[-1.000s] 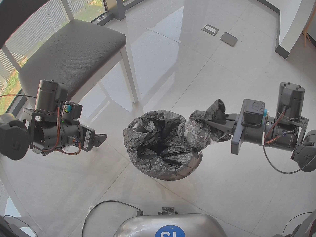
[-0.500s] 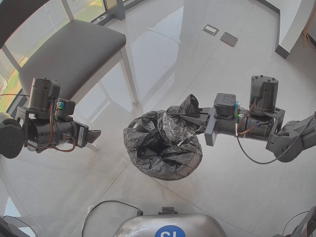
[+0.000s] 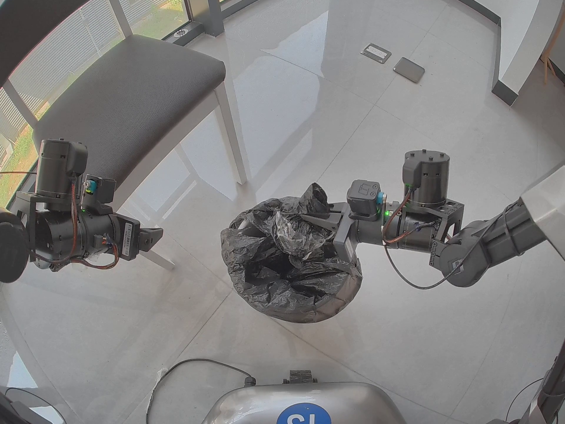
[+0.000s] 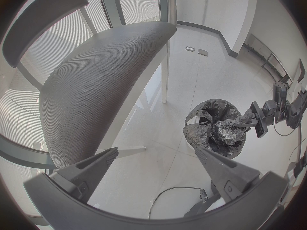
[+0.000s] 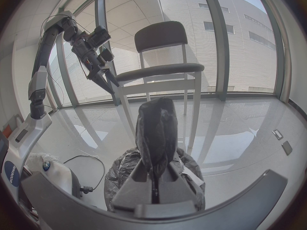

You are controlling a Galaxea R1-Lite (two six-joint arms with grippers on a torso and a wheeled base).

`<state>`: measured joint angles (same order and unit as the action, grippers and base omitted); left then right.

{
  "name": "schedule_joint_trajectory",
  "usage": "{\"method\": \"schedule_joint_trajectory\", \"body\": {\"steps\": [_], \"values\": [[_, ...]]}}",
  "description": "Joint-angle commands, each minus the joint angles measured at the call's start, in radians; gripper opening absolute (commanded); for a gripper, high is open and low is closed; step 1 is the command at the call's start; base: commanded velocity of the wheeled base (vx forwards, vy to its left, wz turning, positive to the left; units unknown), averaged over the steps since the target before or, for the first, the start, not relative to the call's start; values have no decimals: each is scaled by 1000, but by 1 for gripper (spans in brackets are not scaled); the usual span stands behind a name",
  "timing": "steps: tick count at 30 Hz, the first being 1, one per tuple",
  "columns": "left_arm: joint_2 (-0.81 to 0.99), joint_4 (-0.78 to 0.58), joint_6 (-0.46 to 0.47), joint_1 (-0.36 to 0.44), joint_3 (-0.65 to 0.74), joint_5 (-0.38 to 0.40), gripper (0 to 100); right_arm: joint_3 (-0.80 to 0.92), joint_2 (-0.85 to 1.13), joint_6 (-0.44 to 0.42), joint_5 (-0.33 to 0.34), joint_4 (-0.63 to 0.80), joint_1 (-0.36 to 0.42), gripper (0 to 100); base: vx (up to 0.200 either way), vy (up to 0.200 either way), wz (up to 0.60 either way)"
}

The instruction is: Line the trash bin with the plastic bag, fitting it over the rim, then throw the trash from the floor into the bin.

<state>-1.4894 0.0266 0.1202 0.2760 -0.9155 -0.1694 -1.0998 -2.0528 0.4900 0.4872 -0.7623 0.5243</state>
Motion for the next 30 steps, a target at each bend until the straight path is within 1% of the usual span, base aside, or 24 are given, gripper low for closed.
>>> {"method": "schedule_joint_trajectory", "body": {"steps": [1,9,15,20,23,27,28,30], "values": [[0,1,-1,-9,-3,1,100,-3,-64,-1,1,-11,7,0,0,0,0],[-5,3,-1,-9,-3,2,100,-2,-104,-16,-2,-32,59,0,0,0,0],[-14,4,1,-8,-6,4,100,17,-95,-22,-4,-51,102,0,0,0,0],[-29,29,1,-8,-6,5,100,20,-81,-22,-7,-51,114,0,0,0,0],[-31,29,1,-8,-13,5,100,32,-90,-24,-7,-51,97,0,0,0,0],[-29,29,1,-8,-11,5,100,31,-141,-22,-4,-69,48,0,0,0,0],[-28,29,1,-8,-11,5,100,23,-172,-22,-2,-87,23,0,0,0,0],[-25,29,1,-8,-8,5,100,12,-202,-25,-2,-104,5,0,0,0,0]]}}
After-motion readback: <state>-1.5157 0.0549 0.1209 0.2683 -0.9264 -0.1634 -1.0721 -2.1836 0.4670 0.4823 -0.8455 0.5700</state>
